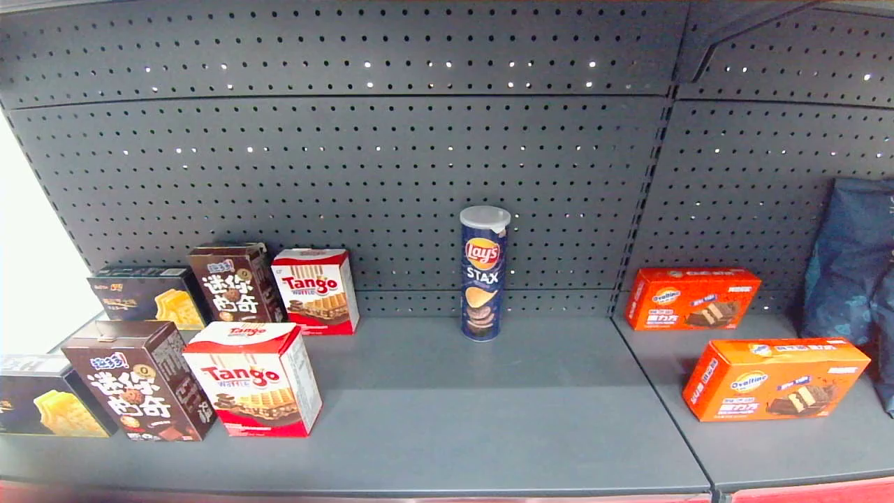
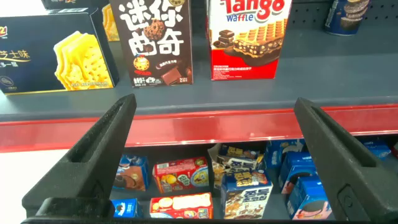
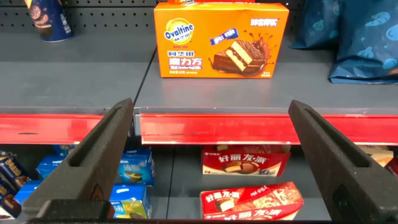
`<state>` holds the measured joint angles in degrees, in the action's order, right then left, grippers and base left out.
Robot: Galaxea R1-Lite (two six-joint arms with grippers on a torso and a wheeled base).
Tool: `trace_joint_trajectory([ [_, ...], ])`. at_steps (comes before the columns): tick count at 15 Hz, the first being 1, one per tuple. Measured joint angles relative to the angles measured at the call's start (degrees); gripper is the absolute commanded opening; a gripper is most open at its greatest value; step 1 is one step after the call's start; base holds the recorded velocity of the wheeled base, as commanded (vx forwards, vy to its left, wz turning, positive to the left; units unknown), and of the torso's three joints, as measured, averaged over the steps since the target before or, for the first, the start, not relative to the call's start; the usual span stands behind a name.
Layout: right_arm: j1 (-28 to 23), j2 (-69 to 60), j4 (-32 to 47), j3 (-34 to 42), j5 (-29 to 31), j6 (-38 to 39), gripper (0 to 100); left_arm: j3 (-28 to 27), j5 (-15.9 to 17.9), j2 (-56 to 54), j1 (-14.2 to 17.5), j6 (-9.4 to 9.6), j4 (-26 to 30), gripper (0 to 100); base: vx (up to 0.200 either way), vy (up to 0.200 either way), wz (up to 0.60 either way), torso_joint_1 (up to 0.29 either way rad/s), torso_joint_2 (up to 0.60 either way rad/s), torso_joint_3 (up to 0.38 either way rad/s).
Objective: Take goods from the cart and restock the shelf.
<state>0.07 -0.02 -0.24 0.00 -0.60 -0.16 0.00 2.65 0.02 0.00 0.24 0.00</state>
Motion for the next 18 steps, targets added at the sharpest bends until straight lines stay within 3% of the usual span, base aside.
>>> trace_joint_trajectory([
  [10,0.0,0.0,0.0,0.0,0.0,0.0,100,0.0,-0.1,0.0,0.0,0.0,0.0,100,0.0,0.0,0.0,0.0,0.0,0.0],
  [18,0.0,0.0,0.0,0.0,0.0,0.0,100,0.0,-0.1,0.0,0.0,0.02,0.0,100,0.0,0.0,0.6,0.002,0.0,0.003],
])
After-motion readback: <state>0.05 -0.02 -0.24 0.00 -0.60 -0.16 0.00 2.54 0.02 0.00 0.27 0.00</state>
